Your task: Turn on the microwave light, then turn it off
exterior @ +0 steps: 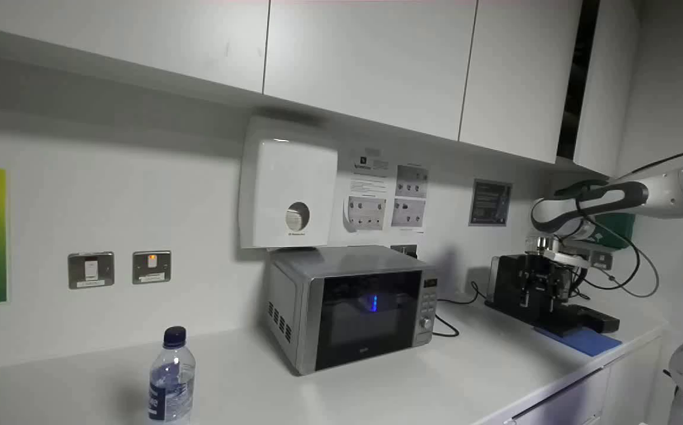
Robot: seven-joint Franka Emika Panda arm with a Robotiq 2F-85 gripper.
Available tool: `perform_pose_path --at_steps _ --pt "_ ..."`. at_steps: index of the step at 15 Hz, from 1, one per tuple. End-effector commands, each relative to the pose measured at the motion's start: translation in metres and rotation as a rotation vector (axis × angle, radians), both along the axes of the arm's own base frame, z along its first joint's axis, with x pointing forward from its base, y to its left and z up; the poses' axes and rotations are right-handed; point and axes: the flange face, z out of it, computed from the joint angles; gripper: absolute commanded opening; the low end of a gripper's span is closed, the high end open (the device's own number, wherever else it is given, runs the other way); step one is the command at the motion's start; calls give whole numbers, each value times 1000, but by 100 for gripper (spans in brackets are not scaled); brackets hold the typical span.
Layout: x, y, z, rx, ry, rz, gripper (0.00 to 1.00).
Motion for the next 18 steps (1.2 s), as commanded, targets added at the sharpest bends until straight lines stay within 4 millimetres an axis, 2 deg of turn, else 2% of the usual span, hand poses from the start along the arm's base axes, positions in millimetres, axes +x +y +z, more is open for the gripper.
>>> perform_pose_path --at_steps 1,7,9,11,18 --pt "0 0 0 0 0 0 100" --pt "0 0 0 0 0 0 100" --pt "1 7 -1 -12 -2 10 100" --pt "2 19 -3 -29 -2 25 100" --pt "-1 82 -16 -74 23 104 100"
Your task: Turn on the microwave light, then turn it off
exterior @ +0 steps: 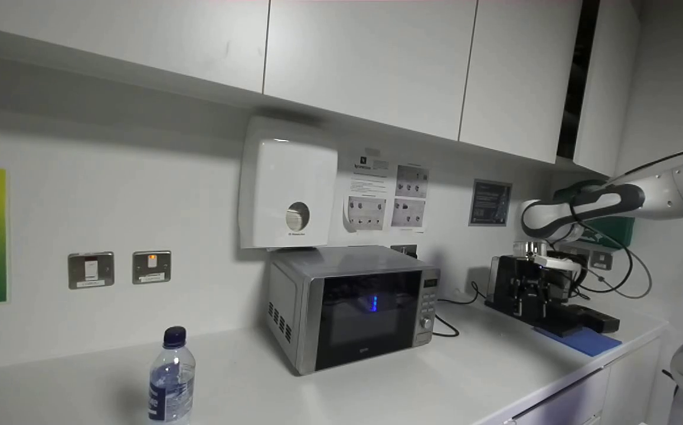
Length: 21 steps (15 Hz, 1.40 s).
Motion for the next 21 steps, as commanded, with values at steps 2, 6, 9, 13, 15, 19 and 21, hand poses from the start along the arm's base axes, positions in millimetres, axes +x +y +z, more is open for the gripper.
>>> perform_pose_path --at_steps 2,6,9,13,15,19,21 --pt "0 40 -6 -31 -16 41 100" --pt "1 66 -9 -36 -30 107 100" --pt "2 80 -14 -29 -33 143 100" --pt "2 100 -25 -6 -18 184 77" --pt "1 111 -30 5 -11 207 60" --pt "0 131 -32 5 -16 243 29" --pt "1 139 -30 1 -40 258 13"
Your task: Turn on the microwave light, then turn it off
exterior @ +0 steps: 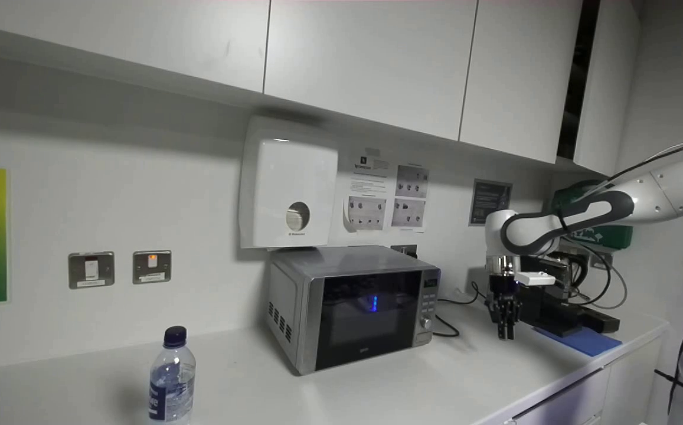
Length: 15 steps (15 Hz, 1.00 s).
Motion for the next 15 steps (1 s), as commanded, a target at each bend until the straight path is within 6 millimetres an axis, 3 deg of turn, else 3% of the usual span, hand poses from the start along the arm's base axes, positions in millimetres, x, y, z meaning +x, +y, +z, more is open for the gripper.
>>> perform_pose_path --at_steps 1,2,15 --pt "6 14 5 23 -56 29 6" --pt "7 17 6 27 -78 36 0" --pt "47 54 16 89 -405 130 0"
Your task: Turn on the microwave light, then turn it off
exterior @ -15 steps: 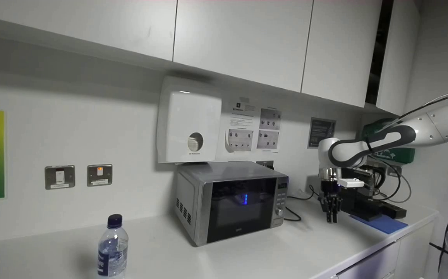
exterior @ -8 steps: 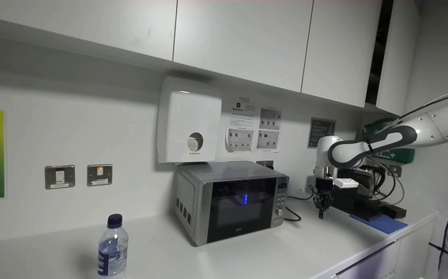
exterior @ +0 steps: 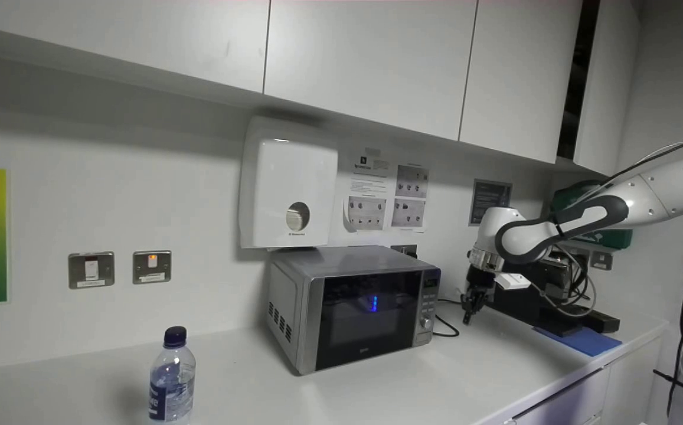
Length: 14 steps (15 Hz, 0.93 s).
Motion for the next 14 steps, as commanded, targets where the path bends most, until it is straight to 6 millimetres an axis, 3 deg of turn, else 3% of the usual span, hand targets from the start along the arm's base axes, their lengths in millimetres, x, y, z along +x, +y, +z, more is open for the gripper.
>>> perform_pose_path --at_steps 1,7,14 --pt "13 17 4 18 -78 30 0" --pt "14 40 16 -1 -236 77 0" --pt "12 41 14 -10 -227 90 1"
